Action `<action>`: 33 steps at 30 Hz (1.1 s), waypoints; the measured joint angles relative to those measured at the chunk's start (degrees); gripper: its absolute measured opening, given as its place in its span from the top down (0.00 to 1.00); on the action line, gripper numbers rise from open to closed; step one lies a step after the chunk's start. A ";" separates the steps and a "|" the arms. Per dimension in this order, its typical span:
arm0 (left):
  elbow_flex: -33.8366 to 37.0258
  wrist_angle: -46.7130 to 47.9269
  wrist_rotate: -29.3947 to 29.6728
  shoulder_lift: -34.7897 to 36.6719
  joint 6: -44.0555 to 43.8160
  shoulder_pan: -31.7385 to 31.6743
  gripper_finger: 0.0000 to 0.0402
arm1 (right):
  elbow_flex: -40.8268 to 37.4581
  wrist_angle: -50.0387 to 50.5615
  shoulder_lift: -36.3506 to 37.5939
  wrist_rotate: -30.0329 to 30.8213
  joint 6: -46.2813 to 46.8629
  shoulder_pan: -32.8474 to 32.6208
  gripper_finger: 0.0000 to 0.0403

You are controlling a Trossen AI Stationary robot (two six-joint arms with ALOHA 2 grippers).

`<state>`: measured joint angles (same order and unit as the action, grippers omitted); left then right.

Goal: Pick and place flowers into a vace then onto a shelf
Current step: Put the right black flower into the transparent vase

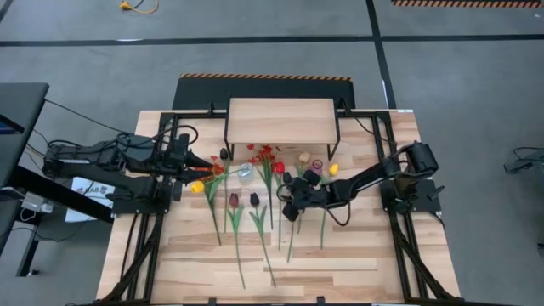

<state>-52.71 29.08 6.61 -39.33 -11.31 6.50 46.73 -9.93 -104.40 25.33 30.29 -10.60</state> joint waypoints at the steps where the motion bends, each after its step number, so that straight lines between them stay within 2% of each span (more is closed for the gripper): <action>1: 0.00 -0.19 0.02 -0.13 -0.02 0.00 0.76 | 0.19 0.75 -0.39 0.01 0.19 0.01 0.57; 12: 0.00 -0.05 0.00 -0.16 -0.09 0.00 0.76 | 1.89 2.60 -1.63 0.09 0.31 0.23 0.57; 18: 0.00 -0.04 0.00 -0.17 -0.09 0.00 0.76 | 1.97 2.87 -1.56 -1.37 3.46 0.15 0.57; 22: 0.00 -0.04 0.00 -0.17 -0.09 0.00 0.76 | 4.10 6.97 -1.56 -3.34 5.07 0.15 0.57; 33: 0.00 -0.04 -0.01 -0.17 -0.26 0.00 0.76 | 9.43 18.26 -1.56 -2.78 5.95 0.12 0.57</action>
<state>-52.71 29.04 6.60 -39.51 -11.57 6.50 56.16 8.33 -105.95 22.55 36.24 -10.48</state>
